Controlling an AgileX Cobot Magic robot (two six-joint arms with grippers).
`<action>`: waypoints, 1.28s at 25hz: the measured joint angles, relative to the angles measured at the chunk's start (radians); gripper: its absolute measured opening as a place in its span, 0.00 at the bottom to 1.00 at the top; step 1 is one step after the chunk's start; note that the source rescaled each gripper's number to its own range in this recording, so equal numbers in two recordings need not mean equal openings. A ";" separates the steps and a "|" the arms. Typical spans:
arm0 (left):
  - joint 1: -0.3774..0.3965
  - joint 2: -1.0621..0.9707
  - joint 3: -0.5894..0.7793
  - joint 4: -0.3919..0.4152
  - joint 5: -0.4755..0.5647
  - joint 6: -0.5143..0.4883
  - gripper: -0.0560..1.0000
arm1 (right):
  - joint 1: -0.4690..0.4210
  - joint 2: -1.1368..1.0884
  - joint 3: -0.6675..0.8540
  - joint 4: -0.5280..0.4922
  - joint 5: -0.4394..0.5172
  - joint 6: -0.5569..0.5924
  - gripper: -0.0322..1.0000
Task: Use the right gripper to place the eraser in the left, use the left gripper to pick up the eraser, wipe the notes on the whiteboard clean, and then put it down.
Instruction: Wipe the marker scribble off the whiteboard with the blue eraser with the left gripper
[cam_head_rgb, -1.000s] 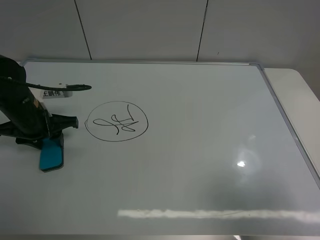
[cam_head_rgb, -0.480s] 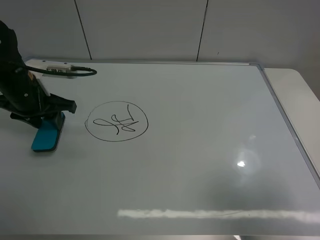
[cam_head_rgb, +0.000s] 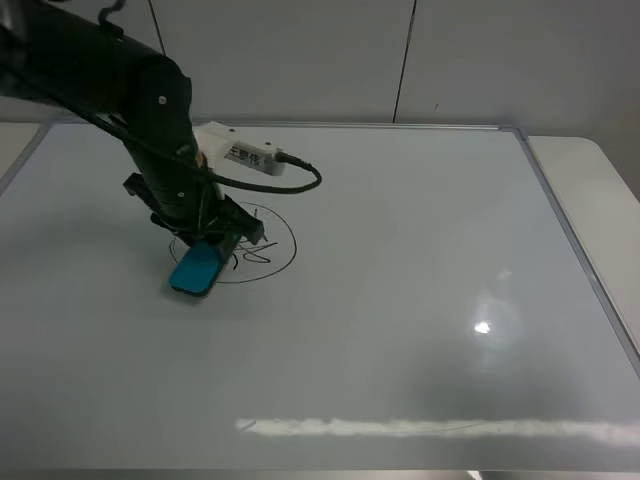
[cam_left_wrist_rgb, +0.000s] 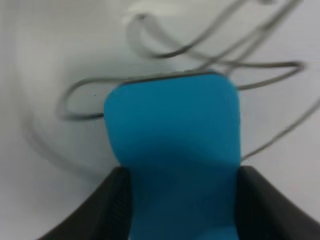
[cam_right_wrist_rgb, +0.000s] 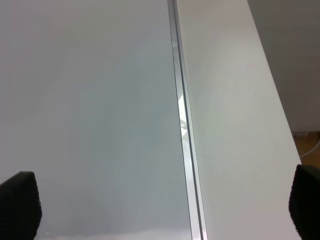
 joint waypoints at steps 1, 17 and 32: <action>-0.030 0.027 -0.022 -0.005 -0.003 0.002 0.06 | 0.000 0.000 0.000 0.000 0.000 0.000 1.00; -0.033 0.165 -0.110 -0.039 -0.016 0.071 0.06 | 0.000 0.000 0.000 -0.007 0.000 0.000 1.00; 0.348 0.151 -0.097 -0.061 -0.053 0.234 0.06 | 0.000 0.000 0.000 -0.007 0.000 0.000 1.00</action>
